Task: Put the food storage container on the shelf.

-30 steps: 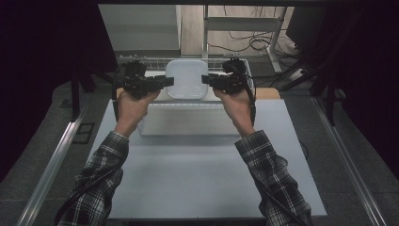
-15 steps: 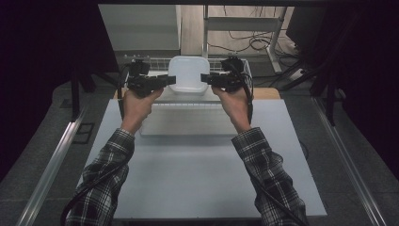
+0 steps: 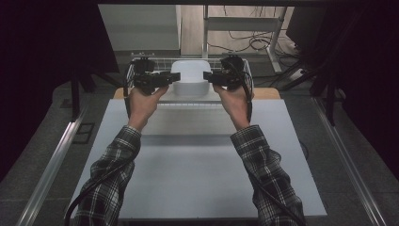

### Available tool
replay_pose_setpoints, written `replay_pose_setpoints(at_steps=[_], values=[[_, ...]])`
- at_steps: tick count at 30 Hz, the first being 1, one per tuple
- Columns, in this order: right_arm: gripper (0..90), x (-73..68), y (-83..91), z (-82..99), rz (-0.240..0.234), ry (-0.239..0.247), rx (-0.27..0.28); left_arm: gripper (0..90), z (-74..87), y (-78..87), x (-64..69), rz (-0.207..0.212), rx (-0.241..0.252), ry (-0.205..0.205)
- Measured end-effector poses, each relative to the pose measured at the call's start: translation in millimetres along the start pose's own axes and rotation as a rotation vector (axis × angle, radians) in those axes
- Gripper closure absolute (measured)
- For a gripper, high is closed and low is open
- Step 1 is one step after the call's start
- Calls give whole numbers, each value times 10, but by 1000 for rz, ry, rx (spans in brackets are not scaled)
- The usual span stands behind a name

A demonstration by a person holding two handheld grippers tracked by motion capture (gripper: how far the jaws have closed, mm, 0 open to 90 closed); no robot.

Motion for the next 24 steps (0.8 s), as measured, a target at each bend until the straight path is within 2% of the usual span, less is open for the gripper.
replay_pose_setpoints(at_steps=[4,5,6,9,11,14,16,20,24], values=[[535,26,4,11,-3,-11,9,488,-6,4,-6,-13,7,-5],[522,31,7,14,3,-13,15,472,-11,23,-5,-11,25,-6],[497,34,10,20,5,-10,24,453,-13,58,-8,0,47,-5],[394,43,19,57,-26,-3,47,390,32,124,-7,35,52,-6],[320,54,30,89,-46,10,56,345,88,141,2,40,42,-22],[236,72,69,144,-84,19,77,285,216,151,18,68,32,-47],[189,78,79,192,-109,25,63,237,279,145,18,76,23,-57],[135,73,107,301,-126,58,56,176,426,143,54,84,2,-119],[102,44,135,406,-137,87,44,135,559,157,121,115,2,-150]])
Point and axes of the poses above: each handheld gripper's, and its own axes: y roughly backward along the jaws, z roughly out of its underside, x roughly to its right, the point moved 5 cm from there along -y, roughly forward along the jaws, and after that the axes turned 15 degrees about -x, right-handed, at the moved point
